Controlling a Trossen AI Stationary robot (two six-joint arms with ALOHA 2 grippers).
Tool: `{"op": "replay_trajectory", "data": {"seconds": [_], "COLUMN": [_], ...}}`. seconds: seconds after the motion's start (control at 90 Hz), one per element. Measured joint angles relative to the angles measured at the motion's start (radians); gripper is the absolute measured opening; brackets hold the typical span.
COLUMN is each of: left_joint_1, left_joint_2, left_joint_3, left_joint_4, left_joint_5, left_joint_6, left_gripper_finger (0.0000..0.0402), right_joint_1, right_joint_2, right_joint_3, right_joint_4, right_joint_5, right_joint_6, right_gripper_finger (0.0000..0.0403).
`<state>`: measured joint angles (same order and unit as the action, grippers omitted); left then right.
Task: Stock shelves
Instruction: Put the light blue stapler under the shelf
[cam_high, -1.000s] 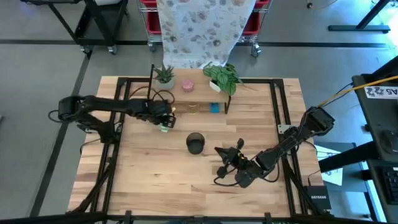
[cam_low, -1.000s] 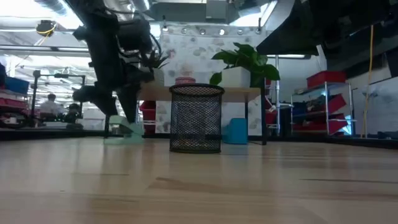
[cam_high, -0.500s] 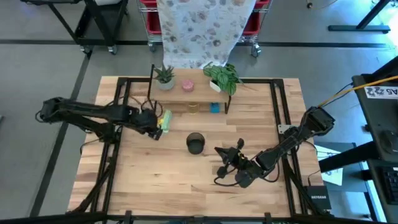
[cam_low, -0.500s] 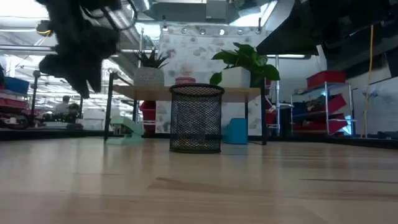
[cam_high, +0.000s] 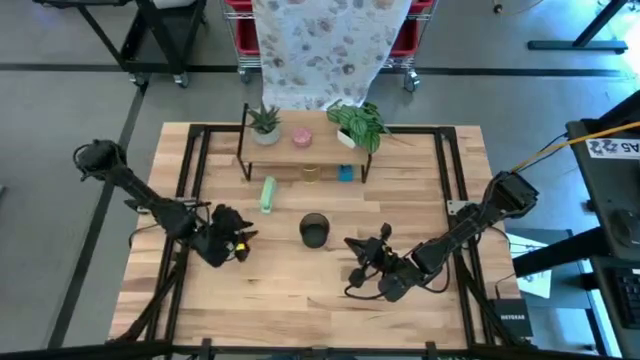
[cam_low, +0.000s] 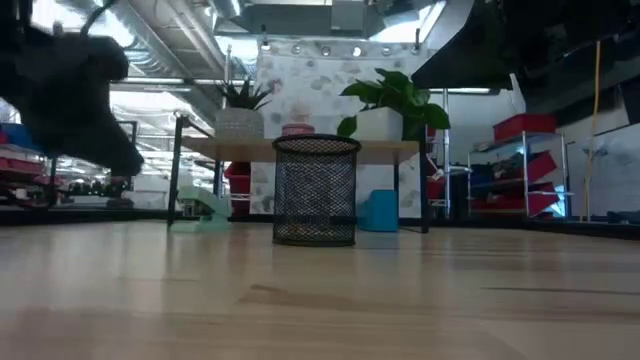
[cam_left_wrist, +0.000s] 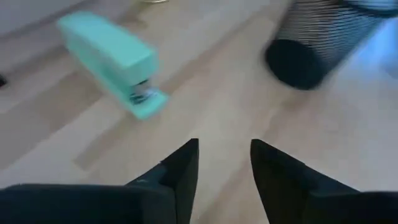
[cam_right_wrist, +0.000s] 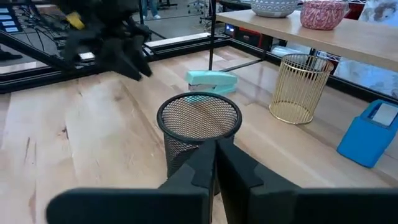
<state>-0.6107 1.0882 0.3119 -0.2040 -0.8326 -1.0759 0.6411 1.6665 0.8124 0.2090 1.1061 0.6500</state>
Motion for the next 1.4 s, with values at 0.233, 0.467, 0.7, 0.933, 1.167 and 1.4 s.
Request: {"op": "replay_trajectory", "data": {"seconds": [0.233, 0.467, 0.7, 0.933, 1.167, 1.4], "left_joint_1": [0.093, 0.255, 0.394, 0.473, 0.581, 0.676], "left_joint_2": [0.000, 0.000, -0.001, -0.001, 0.000, 0.006], "left_joint_3": [-0.190, -0.273, -0.274, -0.274, -0.274, -0.274], "left_joint_4": [0.427, 0.651, 0.683, 0.731, 0.806, 0.844], "left_joint_5": [0.015, 0.157, 0.300, 0.344, 0.375, 0.458], "left_joint_6": [0.256, 0.487, 0.625, 0.732, 0.809, 0.846], "left_gripper_finger": [0.0082, 0.0049, 0.0020, 0.0005, 0.0000, 0.0000], "right_joint_1": [0.000, -0.035, -0.093, -0.127, -0.126, -0.126], "right_joint_2": [0.000, 0.000, 0.000, 0.000, 0.000, 0.000], "right_joint_3": [0.000, 0.000, 0.000, 0.000, 0.000, 0.000], "right_joint_4": [0.032, 0.115, 0.191, 0.227, 0.247, 0.247], "right_joint_5": [0.002, 0.000, -0.089, -0.183, -0.183, -0.184], "right_joint_6": [0.000, 0.000, 0.000, 0.000, -0.004, -0.004], "right_gripper_finger": [0.0000, 0.0000, 0.0000, 0.0000, 0.0000, 0.0000]}}
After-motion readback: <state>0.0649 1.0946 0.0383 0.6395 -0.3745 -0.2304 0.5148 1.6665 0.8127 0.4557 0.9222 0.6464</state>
